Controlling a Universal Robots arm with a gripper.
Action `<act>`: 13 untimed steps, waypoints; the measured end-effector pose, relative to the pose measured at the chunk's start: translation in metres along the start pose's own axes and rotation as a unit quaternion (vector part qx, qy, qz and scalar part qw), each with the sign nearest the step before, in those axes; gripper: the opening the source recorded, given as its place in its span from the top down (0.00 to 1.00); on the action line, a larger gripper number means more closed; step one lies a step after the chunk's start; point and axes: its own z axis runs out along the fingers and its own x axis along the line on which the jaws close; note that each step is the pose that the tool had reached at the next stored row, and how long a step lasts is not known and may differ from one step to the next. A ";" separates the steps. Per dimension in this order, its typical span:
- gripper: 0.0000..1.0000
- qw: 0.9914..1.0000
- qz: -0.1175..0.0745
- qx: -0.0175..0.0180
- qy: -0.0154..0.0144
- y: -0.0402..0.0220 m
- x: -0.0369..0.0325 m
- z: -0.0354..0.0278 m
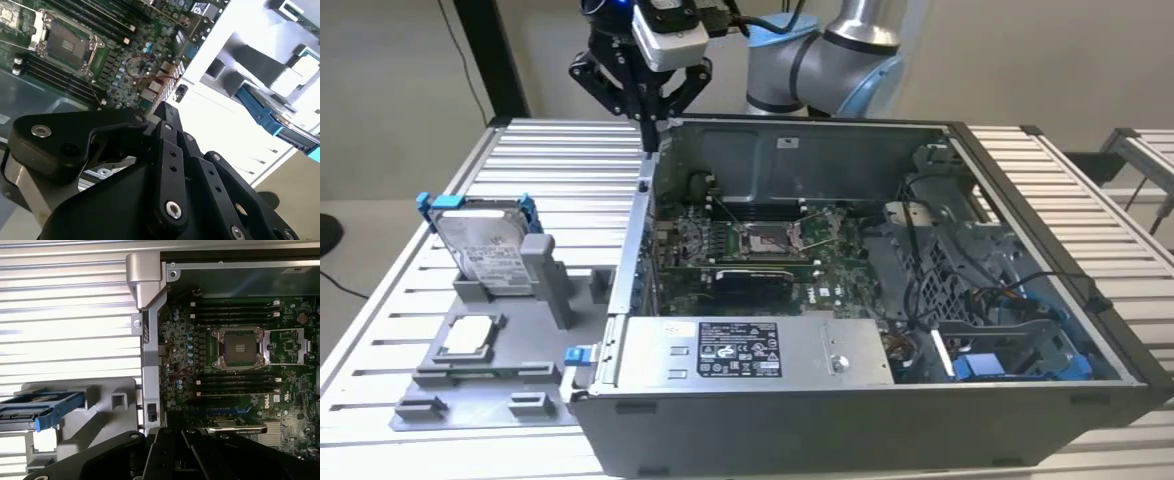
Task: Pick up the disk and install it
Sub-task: 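Reach for the disk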
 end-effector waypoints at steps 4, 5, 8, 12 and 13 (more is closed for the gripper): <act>1.00 1.000 0.000 0.000 0.000 -0.0013 0.0181 -0.0003; 1.00 1.000 0.000 0.000 0.000 -0.0016 0.0230 -0.0003; 1.00 1.000 0.000 0.000 0.000 -0.0026 0.0364 -0.0006; 1.00 1.000 0.000 0.000 0.000 -0.0041 0.0545 -0.0006; 1.00 1.000 0.000 0.000 0.000 -0.0048 0.0591 -0.0005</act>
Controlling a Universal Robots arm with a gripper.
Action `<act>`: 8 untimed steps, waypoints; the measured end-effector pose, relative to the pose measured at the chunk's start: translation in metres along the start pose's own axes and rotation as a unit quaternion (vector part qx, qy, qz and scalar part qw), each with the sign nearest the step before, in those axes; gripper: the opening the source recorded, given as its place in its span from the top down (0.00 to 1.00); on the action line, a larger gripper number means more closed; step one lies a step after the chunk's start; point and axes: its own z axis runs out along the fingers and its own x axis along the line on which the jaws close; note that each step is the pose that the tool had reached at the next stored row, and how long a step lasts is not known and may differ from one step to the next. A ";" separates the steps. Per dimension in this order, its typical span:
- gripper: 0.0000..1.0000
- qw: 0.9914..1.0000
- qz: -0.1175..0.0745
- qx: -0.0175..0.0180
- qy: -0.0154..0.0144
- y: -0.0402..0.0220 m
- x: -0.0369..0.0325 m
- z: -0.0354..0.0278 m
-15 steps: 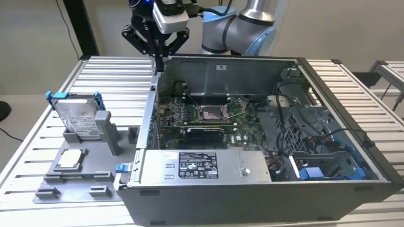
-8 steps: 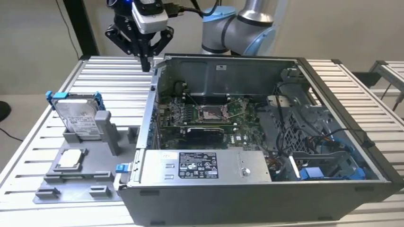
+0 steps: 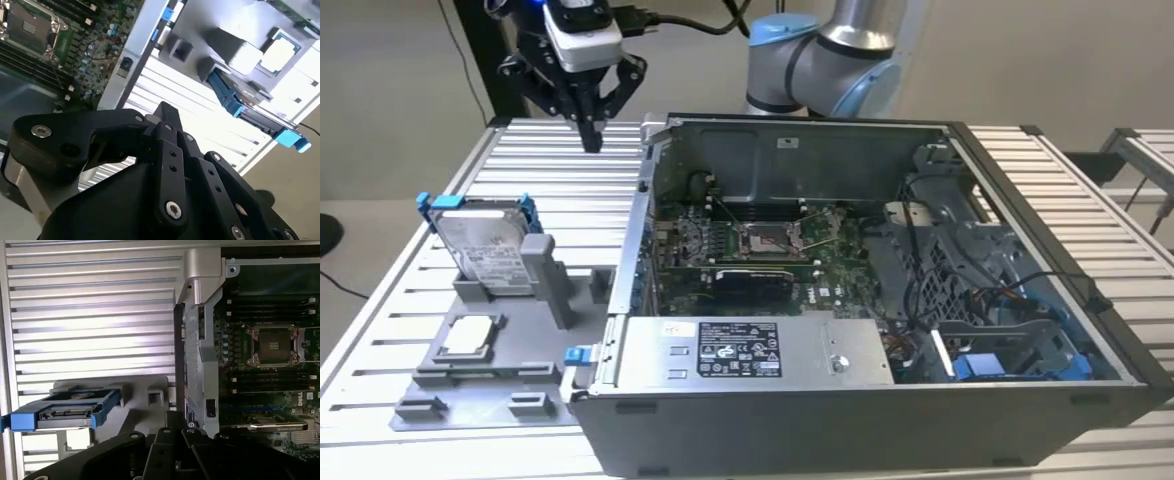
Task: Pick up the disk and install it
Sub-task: 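Reach for the disk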
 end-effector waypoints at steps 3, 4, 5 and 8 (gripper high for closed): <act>1.00 1.000 0.000 0.000 0.000 -0.0030 0.0136 0.0003; 1.00 1.000 0.000 0.000 0.000 -0.0047 0.0180 0.0005; 1.00 1.000 0.000 0.000 0.000 -0.0068 0.0224 0.0008; 1.00 1.000 0.000 0.000 0.000 -0.0143 0.0337 0.0015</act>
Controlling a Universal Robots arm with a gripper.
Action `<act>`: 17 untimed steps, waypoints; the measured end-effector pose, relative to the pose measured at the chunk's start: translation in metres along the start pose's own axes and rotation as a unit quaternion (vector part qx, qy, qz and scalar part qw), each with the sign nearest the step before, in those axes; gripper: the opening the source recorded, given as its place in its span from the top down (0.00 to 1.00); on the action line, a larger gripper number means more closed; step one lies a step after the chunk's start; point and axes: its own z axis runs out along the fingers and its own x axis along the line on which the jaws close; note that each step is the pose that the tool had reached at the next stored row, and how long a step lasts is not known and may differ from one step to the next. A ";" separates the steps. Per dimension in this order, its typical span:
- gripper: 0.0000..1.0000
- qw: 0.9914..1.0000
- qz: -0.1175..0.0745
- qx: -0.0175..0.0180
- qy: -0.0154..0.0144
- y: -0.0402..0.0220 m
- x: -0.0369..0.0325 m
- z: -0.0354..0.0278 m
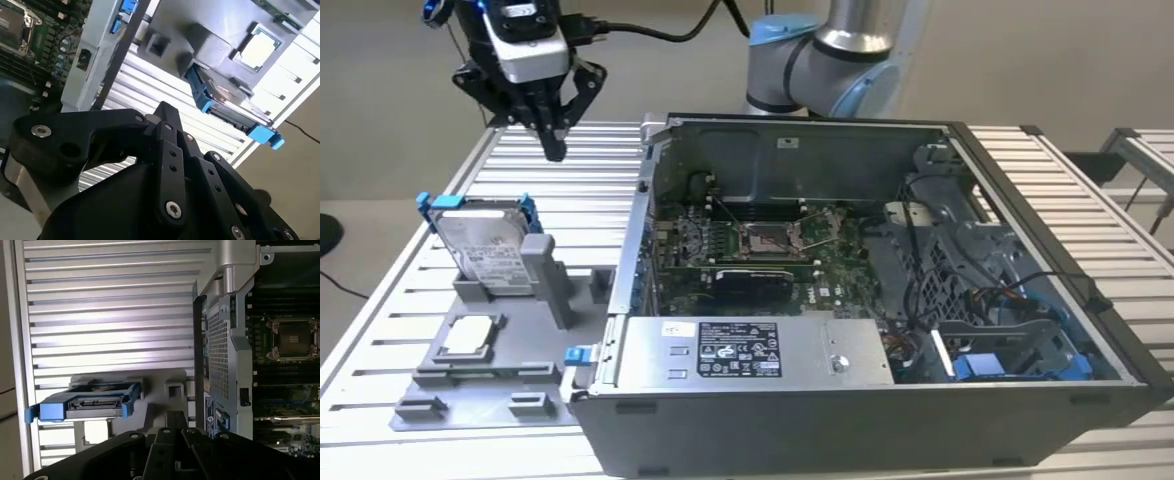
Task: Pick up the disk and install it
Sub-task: 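Reach for the disk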
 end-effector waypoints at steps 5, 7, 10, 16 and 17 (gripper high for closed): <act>1.00 1.000 0.000 0.000 0.000 -0.0130 0.0235 0.0012; 1.00 1.000 0.000 0.000 0.000 -0.0139 0.0326 0.0016; 1.00 1.000 0.000 0.000 0.000 -0.0149 0.0462 0.0019; 1.00 1.000 0.000 0.000 0.000 -0.0170 0.0737 0.0031; 1.00 1.000 -0.001 0.000 0.000 -0.0173 0.0782 0.0034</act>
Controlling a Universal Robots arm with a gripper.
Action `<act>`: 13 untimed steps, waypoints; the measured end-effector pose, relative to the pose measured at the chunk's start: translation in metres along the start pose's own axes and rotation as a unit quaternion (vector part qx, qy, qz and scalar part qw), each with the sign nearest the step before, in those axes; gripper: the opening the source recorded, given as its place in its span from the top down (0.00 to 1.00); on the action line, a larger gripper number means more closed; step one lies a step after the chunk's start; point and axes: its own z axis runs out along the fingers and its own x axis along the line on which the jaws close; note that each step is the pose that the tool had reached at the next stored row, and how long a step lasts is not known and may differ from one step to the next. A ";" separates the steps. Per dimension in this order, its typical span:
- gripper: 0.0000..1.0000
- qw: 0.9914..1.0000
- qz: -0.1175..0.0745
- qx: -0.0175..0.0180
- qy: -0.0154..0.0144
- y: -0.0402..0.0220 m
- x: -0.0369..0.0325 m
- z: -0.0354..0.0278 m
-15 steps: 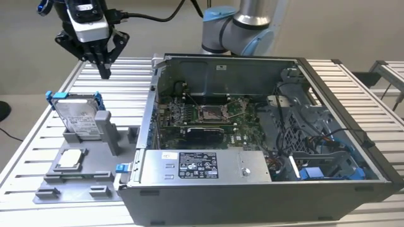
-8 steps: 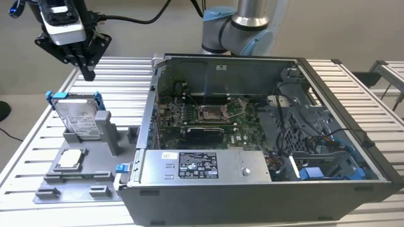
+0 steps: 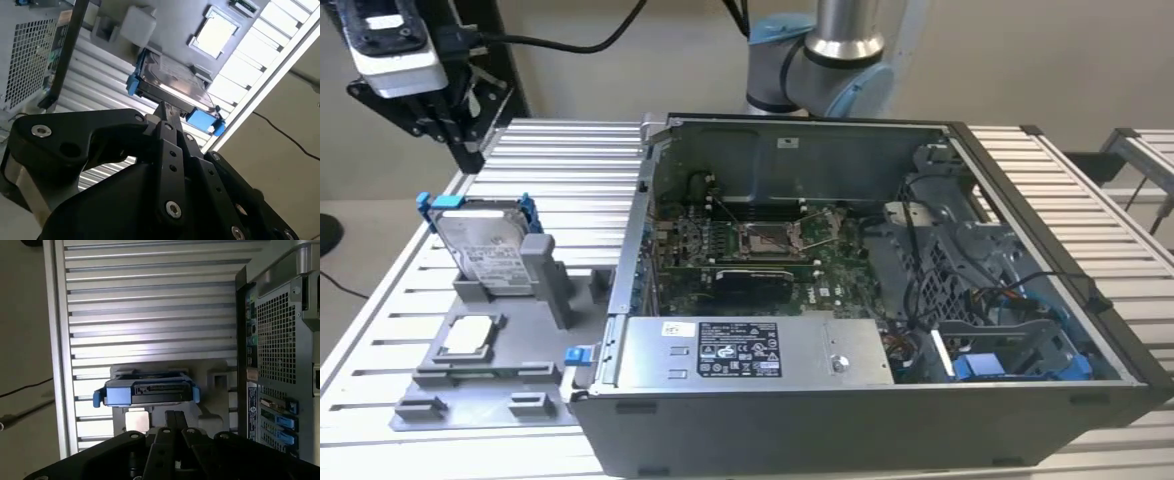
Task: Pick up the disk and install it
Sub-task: 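Reach for the disk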
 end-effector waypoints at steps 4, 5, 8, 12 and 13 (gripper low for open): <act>1.00 1.000 -0.003 0.000 0.000 -0.0010 0.0143 0.0013; 1.00 1.000 -0.005 0.000 0.000 -0.0012 0.0161 0.0018; 1.00 1.000 -0.012 0.000 0.001 -0.0012 0.0204 0.0030; 1.00 1.000 -0.019 0.000 0.001 -0.0004 0.0279 0.0048; 1.00 1.000 -0.020 0.000 0.001 0.0000 0.0307 0.0049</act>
